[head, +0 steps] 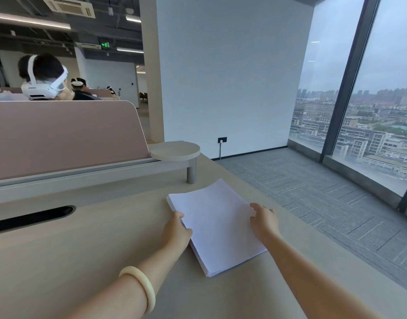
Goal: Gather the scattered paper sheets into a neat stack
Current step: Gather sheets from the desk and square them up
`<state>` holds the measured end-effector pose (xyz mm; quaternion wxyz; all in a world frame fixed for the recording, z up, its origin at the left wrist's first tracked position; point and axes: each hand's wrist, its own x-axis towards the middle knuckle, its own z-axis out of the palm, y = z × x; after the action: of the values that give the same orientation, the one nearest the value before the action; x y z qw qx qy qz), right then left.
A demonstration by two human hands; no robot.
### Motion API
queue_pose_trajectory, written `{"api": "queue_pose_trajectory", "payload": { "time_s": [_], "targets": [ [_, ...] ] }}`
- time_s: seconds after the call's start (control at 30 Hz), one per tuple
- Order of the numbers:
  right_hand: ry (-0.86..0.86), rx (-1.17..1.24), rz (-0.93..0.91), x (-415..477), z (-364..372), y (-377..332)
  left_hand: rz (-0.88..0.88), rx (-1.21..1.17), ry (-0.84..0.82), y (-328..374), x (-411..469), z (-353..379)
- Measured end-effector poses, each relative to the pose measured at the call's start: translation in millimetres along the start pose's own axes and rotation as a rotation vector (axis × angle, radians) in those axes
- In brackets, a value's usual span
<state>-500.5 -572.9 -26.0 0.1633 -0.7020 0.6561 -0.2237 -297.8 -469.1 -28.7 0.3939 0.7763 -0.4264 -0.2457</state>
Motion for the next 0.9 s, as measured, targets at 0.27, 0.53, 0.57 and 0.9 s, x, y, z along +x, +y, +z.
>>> {"api": "queue_pose_trajectory", "payload": {
  "time_s": [0.27, 0.53, 0.57, 0.9],
  "targets": [
    [-0.028, -0.018, 0.029, -4.9, -3.1, 5.1, -0.025, 0.164, 0.019, 0.3, -1.2, -3.5],
    [0.003, -0.035, -0.046, -20.7, 6.4, 13.8, -0.351, -0.813, -0.220, 37.6, -19.0, -8.8],
    [0.023, -0.050, -0.063, -22.1, 7.8, 15.0, -0.404, -0.869, -0.208, 40.4, -18.7, -11.6],
    [0.064, 0.003, -0.067, -22.3, 11.9, 18.7, -0.506, -0.974, -0.103, 35.7, -3.5, -15.8]
  ]
}}
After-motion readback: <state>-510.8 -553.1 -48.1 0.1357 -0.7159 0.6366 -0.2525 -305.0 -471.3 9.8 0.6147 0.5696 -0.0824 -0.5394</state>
